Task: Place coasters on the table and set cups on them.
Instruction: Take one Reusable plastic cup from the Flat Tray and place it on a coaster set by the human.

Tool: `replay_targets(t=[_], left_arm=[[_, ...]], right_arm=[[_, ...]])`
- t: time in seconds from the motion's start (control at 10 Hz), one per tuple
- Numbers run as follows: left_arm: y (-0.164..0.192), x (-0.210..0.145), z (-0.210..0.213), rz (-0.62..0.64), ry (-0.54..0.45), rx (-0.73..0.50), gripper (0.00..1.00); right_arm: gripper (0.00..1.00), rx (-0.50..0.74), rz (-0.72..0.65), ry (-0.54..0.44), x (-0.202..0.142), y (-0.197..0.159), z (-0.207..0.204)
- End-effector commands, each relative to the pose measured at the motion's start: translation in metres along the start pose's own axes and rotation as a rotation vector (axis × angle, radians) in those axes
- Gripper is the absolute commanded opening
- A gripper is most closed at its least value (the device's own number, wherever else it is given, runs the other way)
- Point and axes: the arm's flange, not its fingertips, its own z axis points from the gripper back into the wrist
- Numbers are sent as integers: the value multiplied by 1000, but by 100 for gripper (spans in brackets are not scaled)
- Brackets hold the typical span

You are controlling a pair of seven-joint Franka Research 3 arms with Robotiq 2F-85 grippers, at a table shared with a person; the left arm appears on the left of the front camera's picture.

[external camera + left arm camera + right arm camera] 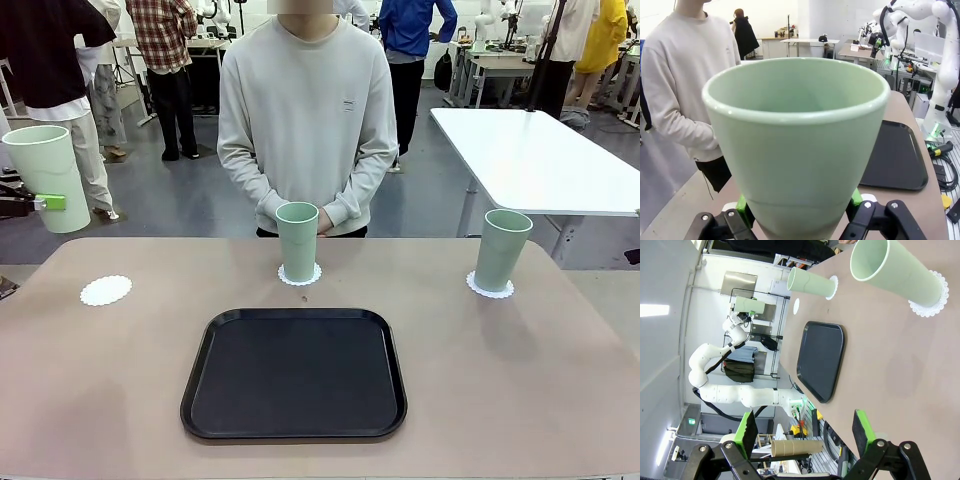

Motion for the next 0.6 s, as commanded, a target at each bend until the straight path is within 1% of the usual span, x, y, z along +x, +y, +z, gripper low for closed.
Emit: replay_targets(t=[0.0,0.1,0.3,0.5], left_arm=[[30,-24,-3,13,-107,-26,84],[41,-36,-7,30,-112,-27,84],[48,-65,-13,41,-129,-36,84],[52,-92,-20,34,-73,-14,84]], right_arm=[[100,1,2,-1,0,1,0],[100,1,2,-1,0,1,0],[100,1,2,-1,0,1,0],[100,1,2,-1,0,1,0]])
